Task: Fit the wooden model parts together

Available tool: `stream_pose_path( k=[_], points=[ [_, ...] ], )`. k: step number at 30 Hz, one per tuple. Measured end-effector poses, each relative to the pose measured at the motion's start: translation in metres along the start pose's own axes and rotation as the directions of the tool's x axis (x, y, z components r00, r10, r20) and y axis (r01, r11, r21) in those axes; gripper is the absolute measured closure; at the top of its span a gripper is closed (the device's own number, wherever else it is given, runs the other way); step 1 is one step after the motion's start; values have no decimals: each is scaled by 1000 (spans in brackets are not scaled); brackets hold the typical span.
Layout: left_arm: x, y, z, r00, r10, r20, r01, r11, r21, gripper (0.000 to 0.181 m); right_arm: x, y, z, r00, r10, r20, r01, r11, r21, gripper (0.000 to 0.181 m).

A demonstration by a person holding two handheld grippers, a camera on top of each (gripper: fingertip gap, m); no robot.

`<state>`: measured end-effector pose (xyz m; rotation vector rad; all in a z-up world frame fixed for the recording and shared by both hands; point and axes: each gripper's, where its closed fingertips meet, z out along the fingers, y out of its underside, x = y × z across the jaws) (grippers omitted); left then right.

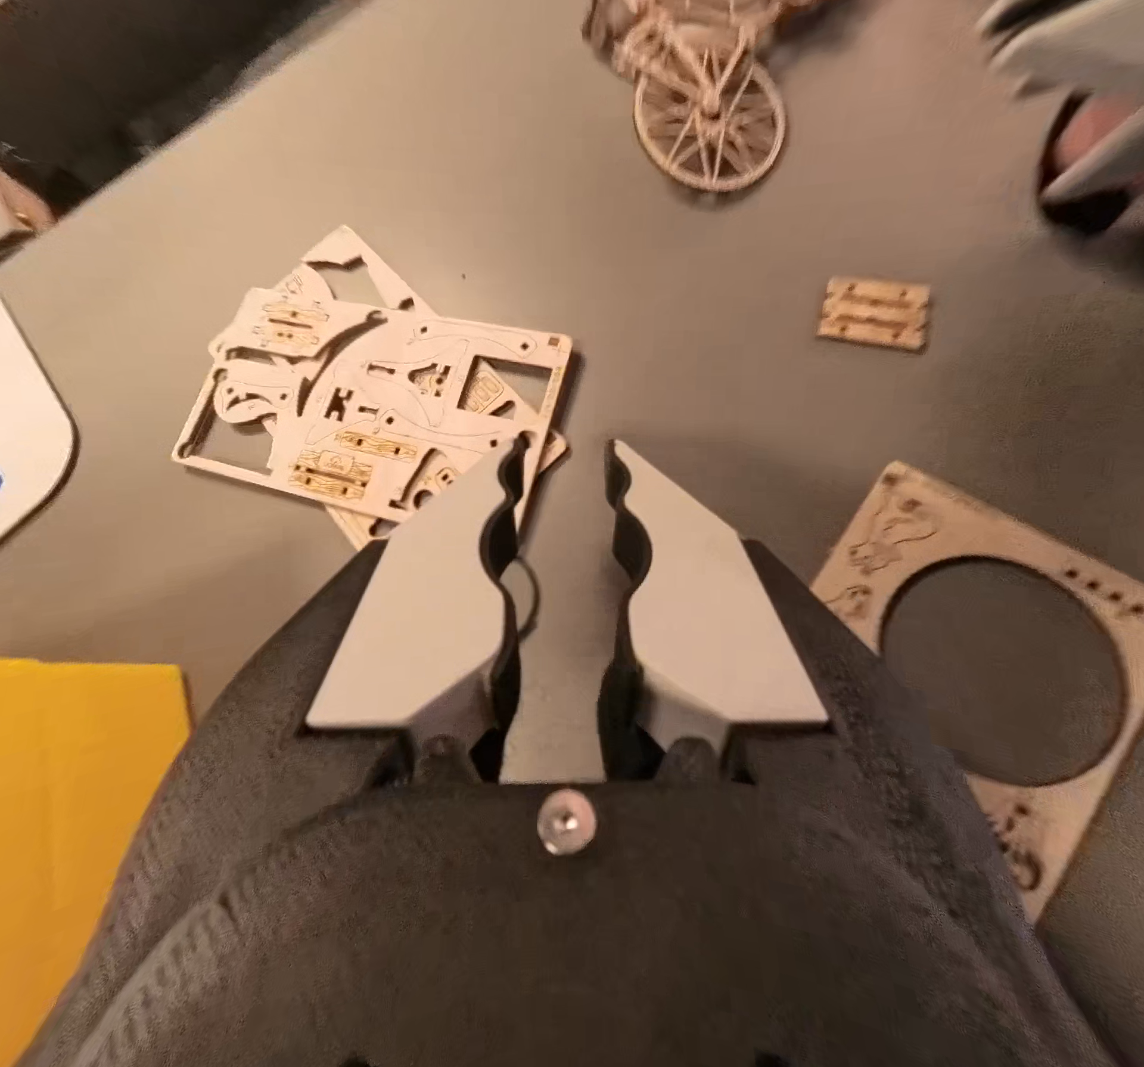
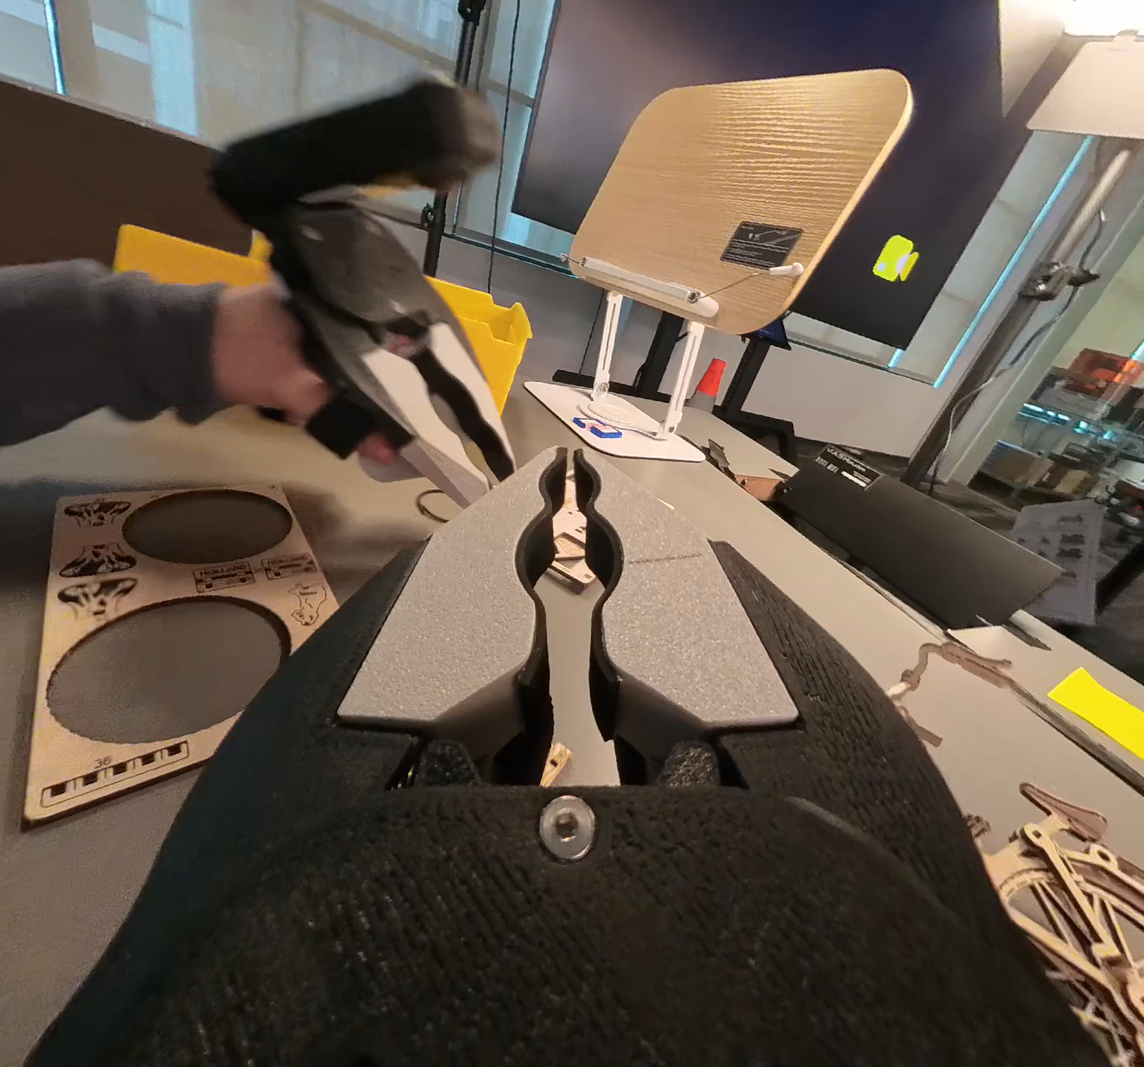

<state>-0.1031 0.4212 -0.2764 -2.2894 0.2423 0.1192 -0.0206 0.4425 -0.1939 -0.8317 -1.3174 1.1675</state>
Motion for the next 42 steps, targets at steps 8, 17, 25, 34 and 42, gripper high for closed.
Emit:
stream_pose_path(
  k=[8,17,25,34,42],
  points=[
    [-18,36,13,988,22,-152,-73,938,-339,160,6,0,-2,999,41,-15,-41,999,11,181],
    [-25,21,7,984,101,-147,-144,936,-322,177,8,-1,-2,999,44,-22,-43,999,15,181],
    [-57,-81,19,967,253,-19,-254,963,-85,178,6,-2,-2,999,35,-19,-35,999,14,181],
    [-22,-105,79,945,262,-198,-280,958,-67,177,10,-2,-5,998,48,-26,-48,999,16,181],
    [-41,-103,47,949,-161,-271,193,976,96,125,7,-1,-5,999,33,-17,-33,999,10,181]
  ],
)
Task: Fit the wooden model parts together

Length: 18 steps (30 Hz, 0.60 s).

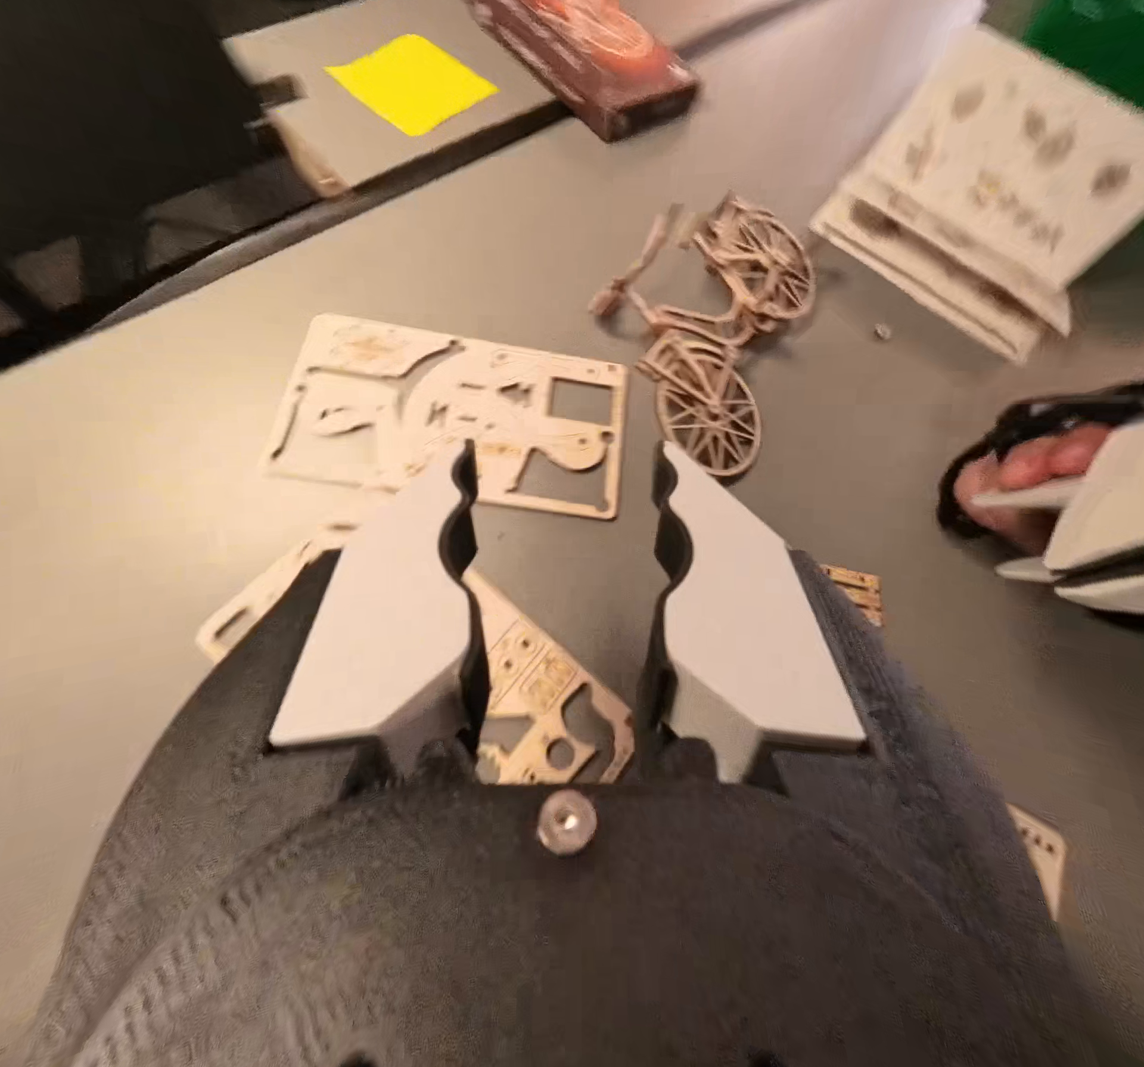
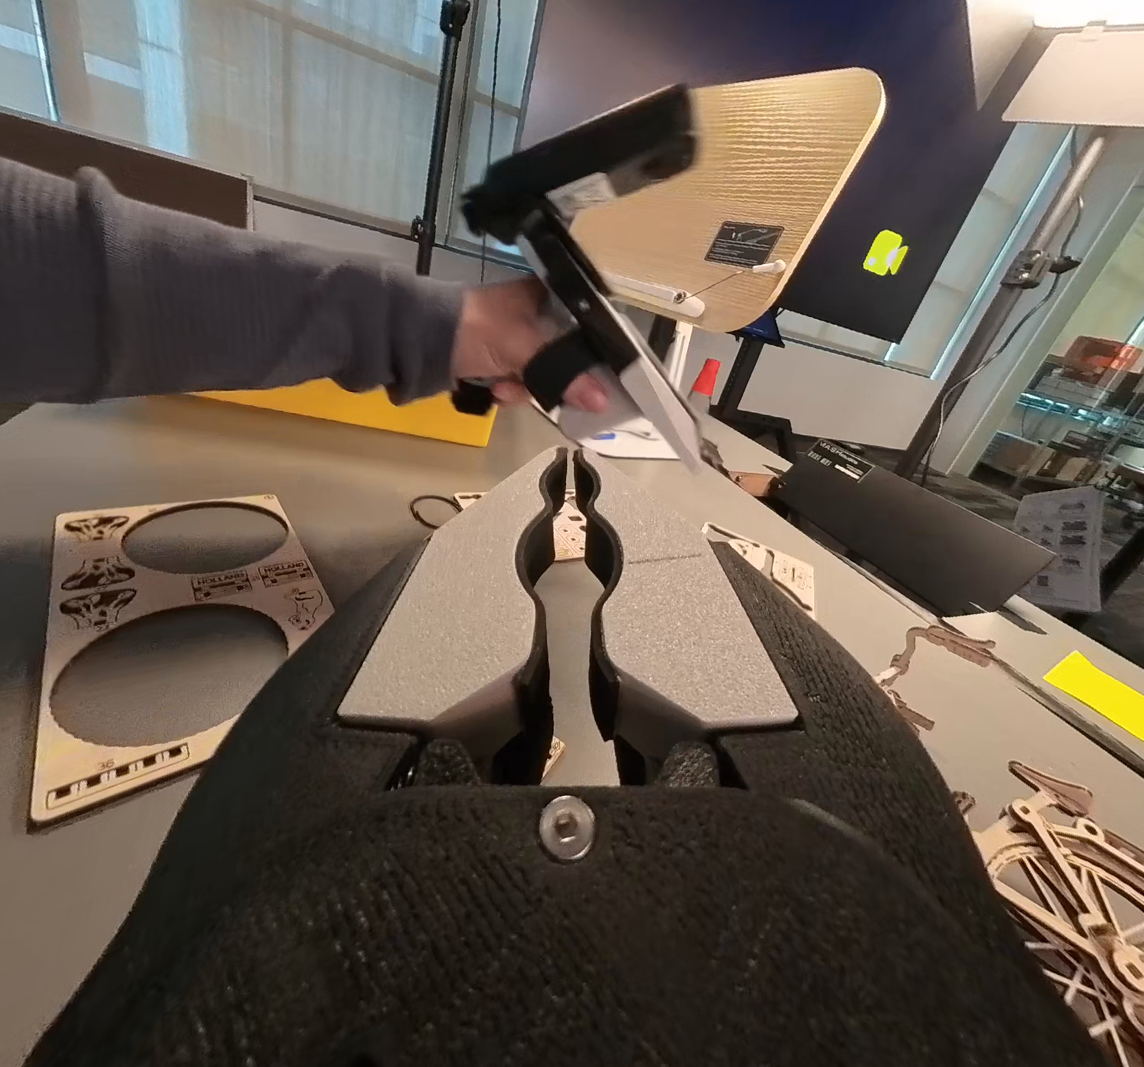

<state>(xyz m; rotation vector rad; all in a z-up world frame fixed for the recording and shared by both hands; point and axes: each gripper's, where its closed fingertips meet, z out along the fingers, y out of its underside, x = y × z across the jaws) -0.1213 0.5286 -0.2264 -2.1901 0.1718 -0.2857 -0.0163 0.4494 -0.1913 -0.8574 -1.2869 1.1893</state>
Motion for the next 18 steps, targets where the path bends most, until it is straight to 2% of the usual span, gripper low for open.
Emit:
stream_pose_path(
  k=[2,4,7,9,11,18],
  points=[
    [-35,12,-21,980,-150,133,148,989,21,134,-1,0,1,1000,1,3,-1,1000,-1,181],
    [-65,35,-38,924,-282,257,295,956,-9,138,-2,1,2,1000,2,10,-2,1000,-5,181],
    [-73,64,-45,852,-430,299,471,878,-79,137,-3,2,3,1000,-7,14,7,1000,-10,181],
    [-78,92,-50,805,-430,408,536,823,-191,137,-3,1,2,1000,-7,12,8,1000,-6,181],
    [-77,111,-52,792,-397,464,557,781,-282,138,-3,1,2,1000,-1,11,1,1000,-6,181],
    [-73,117,-41,765,-442,469,615,717,-328,143,-5,1,3,1000,-14,18,14,1000,-7,181]
  ],
)
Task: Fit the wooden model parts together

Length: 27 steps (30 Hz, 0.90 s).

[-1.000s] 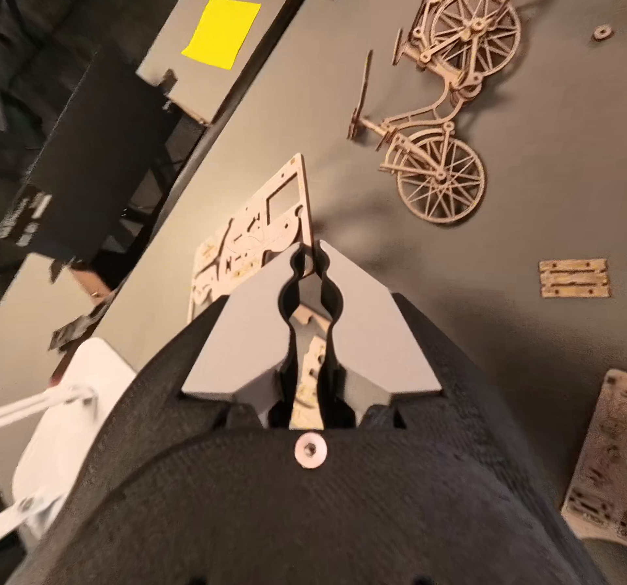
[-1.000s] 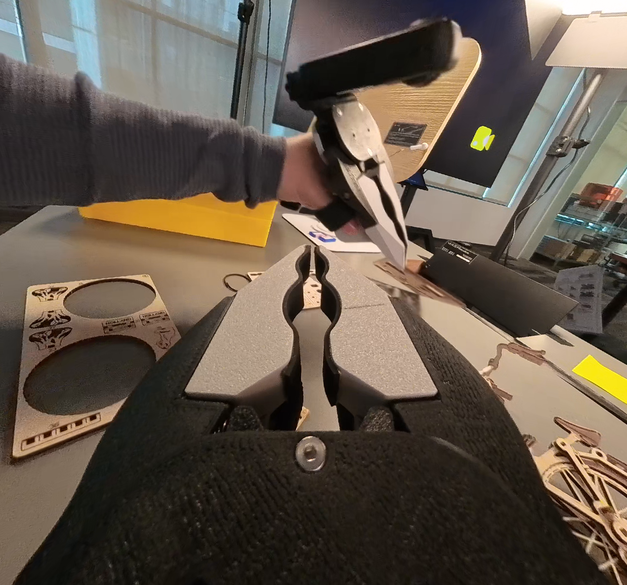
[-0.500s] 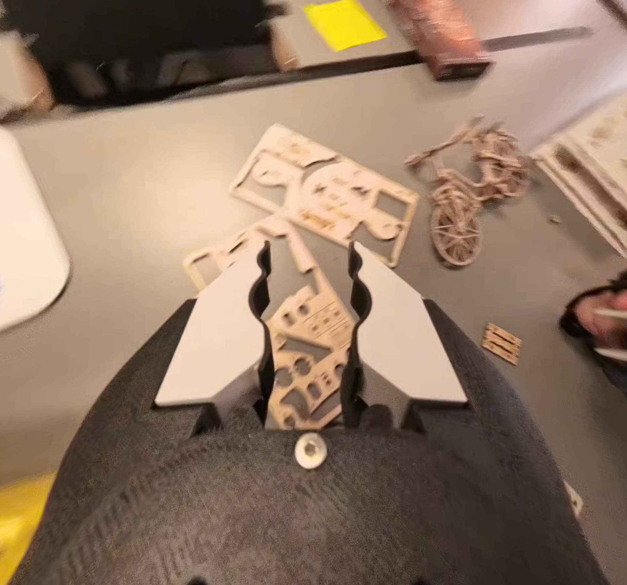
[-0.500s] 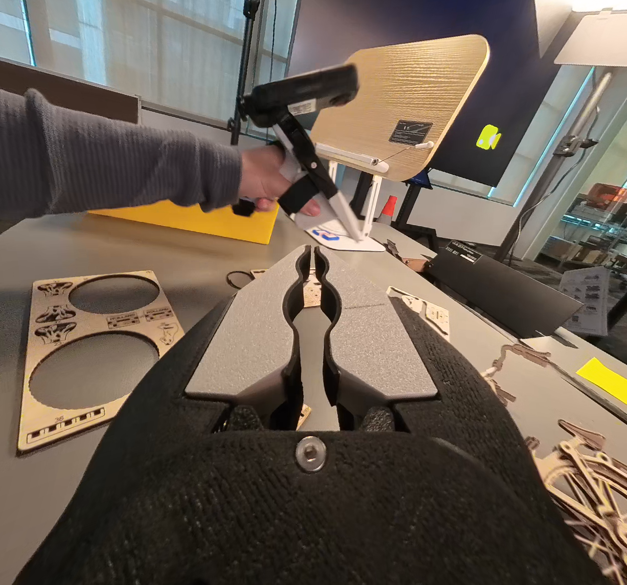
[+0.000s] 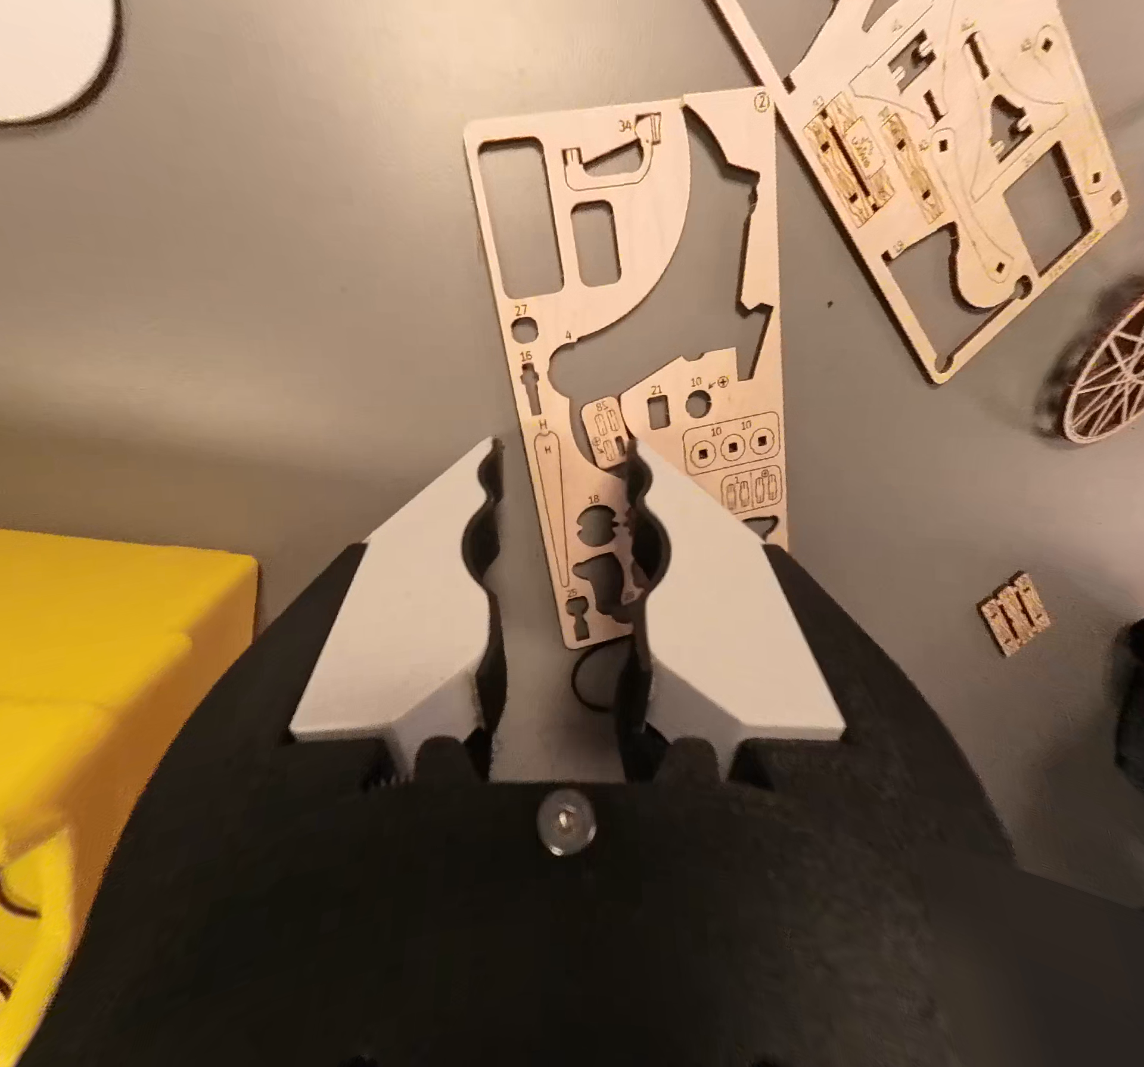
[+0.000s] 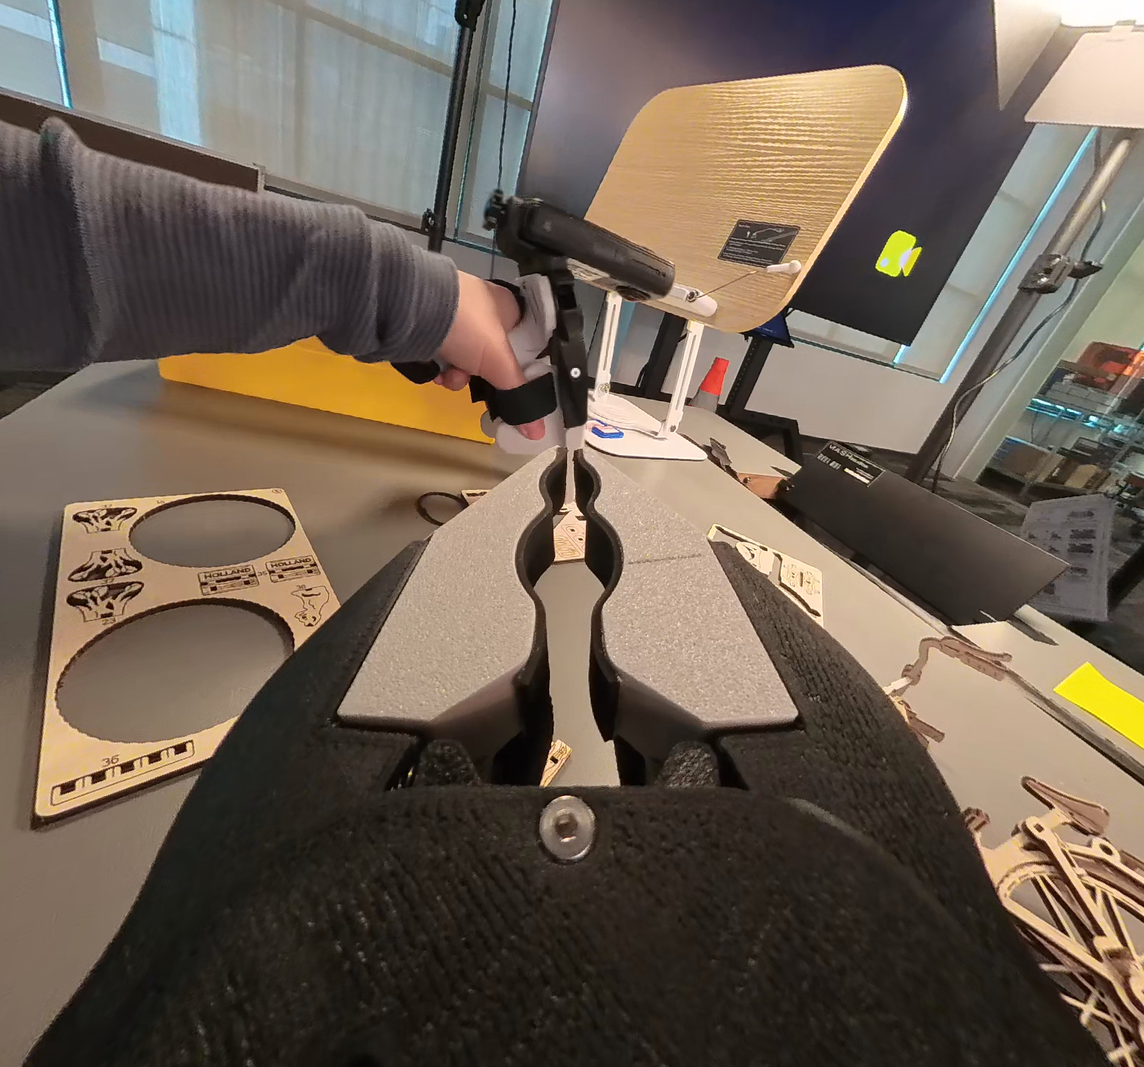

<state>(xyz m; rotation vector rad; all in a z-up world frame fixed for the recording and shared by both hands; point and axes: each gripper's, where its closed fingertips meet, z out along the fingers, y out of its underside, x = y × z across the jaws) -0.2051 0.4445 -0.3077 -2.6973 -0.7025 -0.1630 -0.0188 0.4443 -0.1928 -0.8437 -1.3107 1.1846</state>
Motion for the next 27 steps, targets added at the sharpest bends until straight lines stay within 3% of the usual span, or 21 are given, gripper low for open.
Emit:
stream_pose_path(
  k=[3,6,14,16,21,27],
  points=[
    [2,1,1,999,16,28,-15,999,-31,136,1,0,0,1000,6,-2,-6,1000,2,181],
    [-6,4,2,987,69,143,-57,995,-83,131,1,0,0,1000,6,-1,-6,1000,2,181],
    [3,11,3,979,122,164,-98,984,-145,130,0,-1,0,1000,2,2,-2,1000,3,181],
    [2,14,2,979,121,164,-94,982,-162,133,0,-1,0,1000,2,3,-2,1000,2,181],
    [-3,19,-2,974,157,167,-125,974,-188,162,0,0,1,1000,7,5,-7,1000,1,181],
    [-2,28,-8,974,183,133,-178,983,-48,164,0,1,1,1000,11,7,-11,1000,-6,181]
  ],
)
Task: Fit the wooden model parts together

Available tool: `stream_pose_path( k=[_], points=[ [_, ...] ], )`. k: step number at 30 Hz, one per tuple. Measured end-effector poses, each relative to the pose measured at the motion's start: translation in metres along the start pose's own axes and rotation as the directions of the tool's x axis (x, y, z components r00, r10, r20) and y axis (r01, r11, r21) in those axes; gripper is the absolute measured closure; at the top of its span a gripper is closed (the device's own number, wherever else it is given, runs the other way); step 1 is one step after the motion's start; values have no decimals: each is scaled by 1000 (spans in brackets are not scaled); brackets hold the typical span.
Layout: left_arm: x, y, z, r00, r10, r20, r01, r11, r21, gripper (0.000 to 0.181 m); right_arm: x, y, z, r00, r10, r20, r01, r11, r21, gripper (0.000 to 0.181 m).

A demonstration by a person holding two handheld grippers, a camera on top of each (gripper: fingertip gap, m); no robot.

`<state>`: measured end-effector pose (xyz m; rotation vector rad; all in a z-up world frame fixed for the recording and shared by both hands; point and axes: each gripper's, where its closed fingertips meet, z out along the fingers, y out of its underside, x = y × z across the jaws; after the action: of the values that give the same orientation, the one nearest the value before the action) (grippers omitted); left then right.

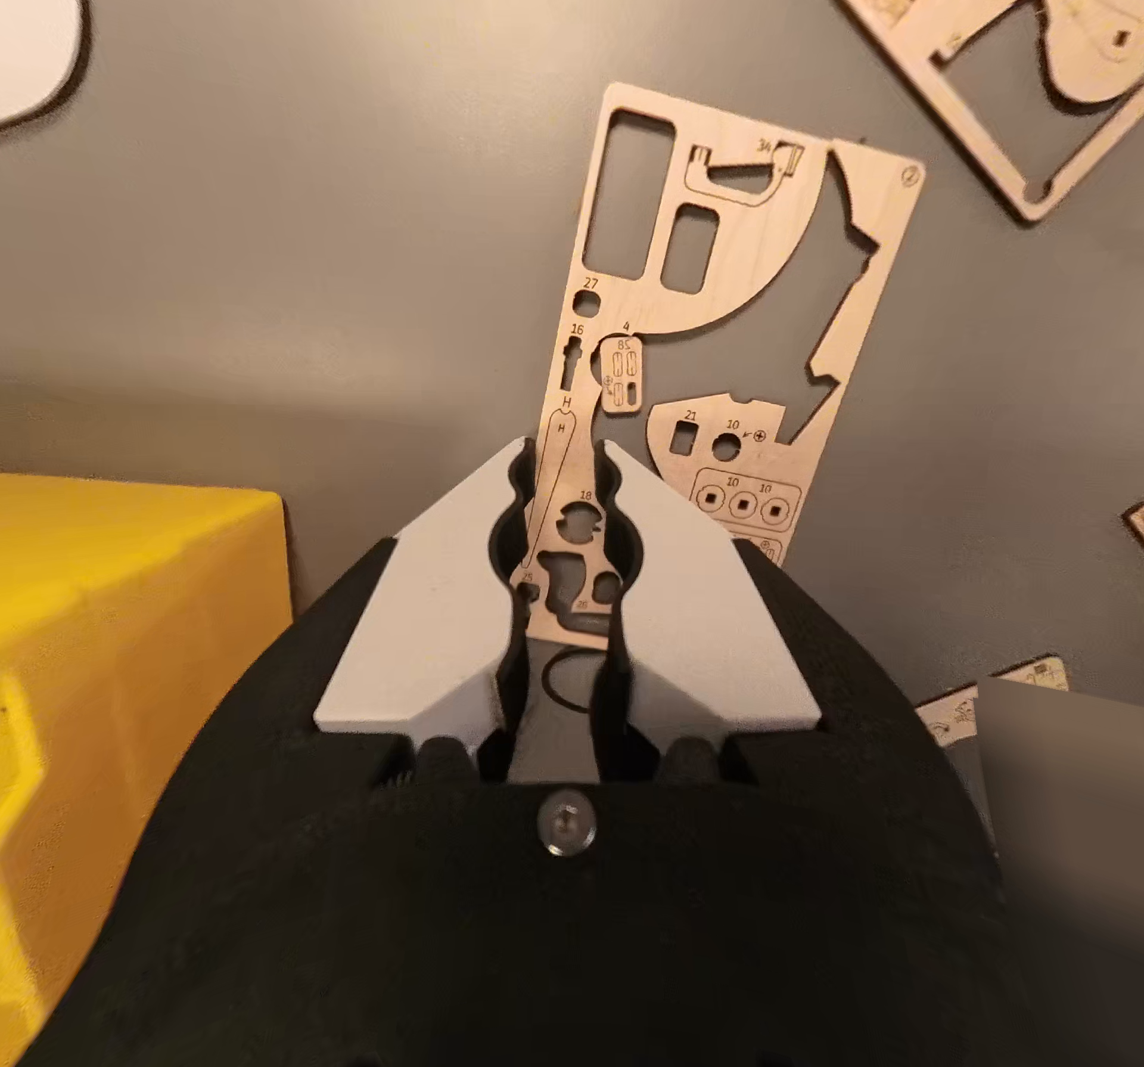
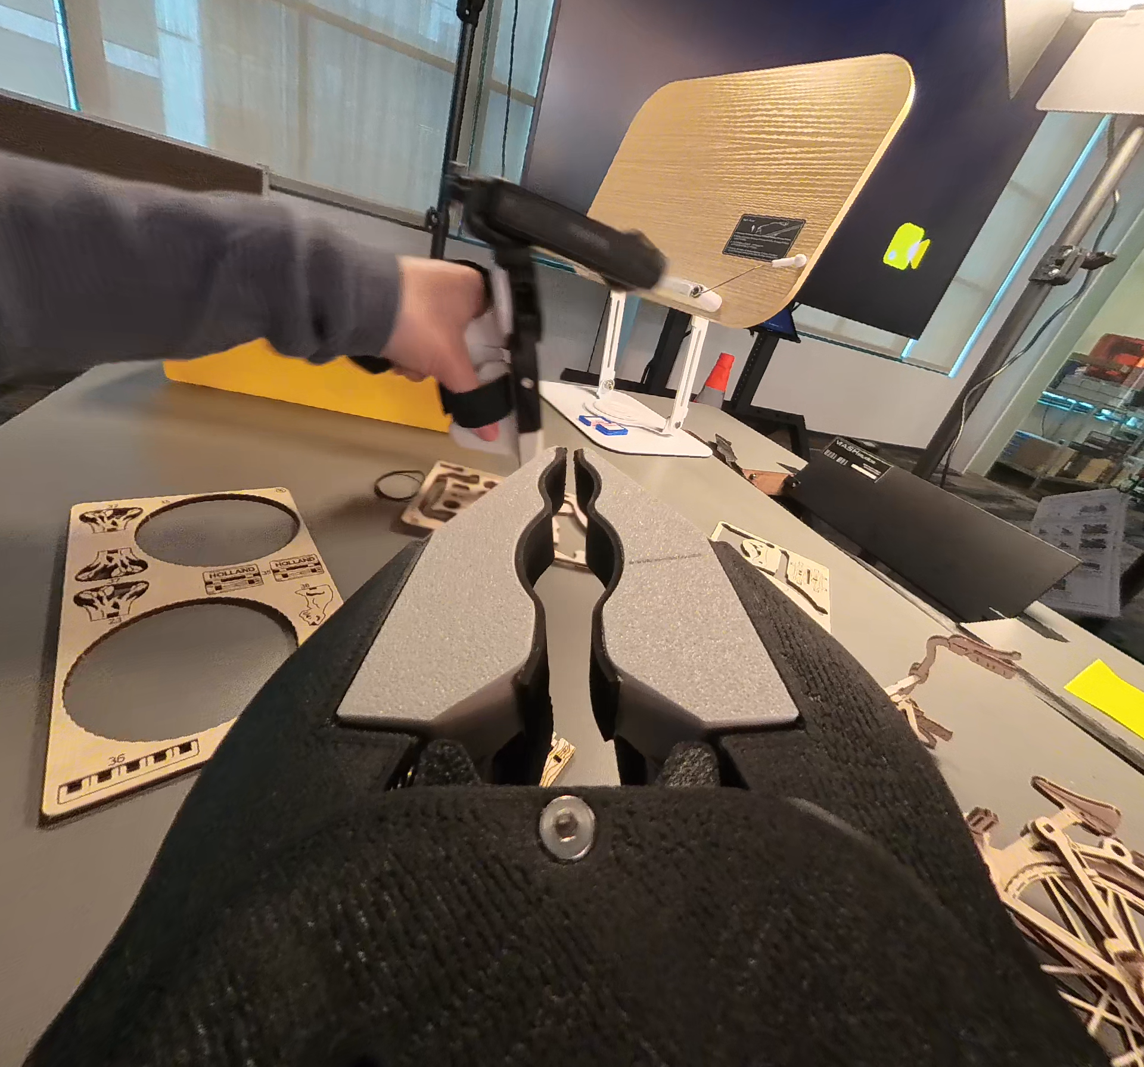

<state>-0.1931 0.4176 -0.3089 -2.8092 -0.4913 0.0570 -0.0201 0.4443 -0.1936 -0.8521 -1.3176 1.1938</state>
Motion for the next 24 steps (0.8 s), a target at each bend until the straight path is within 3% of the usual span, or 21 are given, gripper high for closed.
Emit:
stream_pose_path(
  k=[3,5,9,10,11,14,16,19,24],
  points=[
    [5,-1,-17,1000,-6,-19,9,981,192,164,0,1,1,1000,10,3,-10,1000,-7,180],
    [6,-7,-37,1000,-4,-5,5,928,372,165,-3,4,2,999,42,21,-42,999,-22,180],
    [18,-7,-87,999,0,37,-25,732,681,167,-7,6,7,981,184,64,-181,982,-51,170],
    [24,-5,-103,999,9,53,-46,659,751,181,-10,7,9,961,263,89,-257,964,-66,166],
    [31,-2,-117,999,0,50,-40,594,803,181,-15,7,12,931,343,128,-335,939,-78,163],
    [52,7,-135,1000,4,7,-8,517,856,181,-23,8,18,821,541,184,-531,841,-100,154],
    [55,10,-126,1000,-4,-2,4,548,836,181,-15,9,16,813,564,148,-558,826,-79,153],
    [72,7,-113,993,59,-106,52,582,811,181,-1,3,6,865,492,96,-493,870,-8,158],
    [135,0,-76,927,212,-310,28,785,619,172,37,-33,-22,958,267,-101,-239,944,228,162]
  ],
)
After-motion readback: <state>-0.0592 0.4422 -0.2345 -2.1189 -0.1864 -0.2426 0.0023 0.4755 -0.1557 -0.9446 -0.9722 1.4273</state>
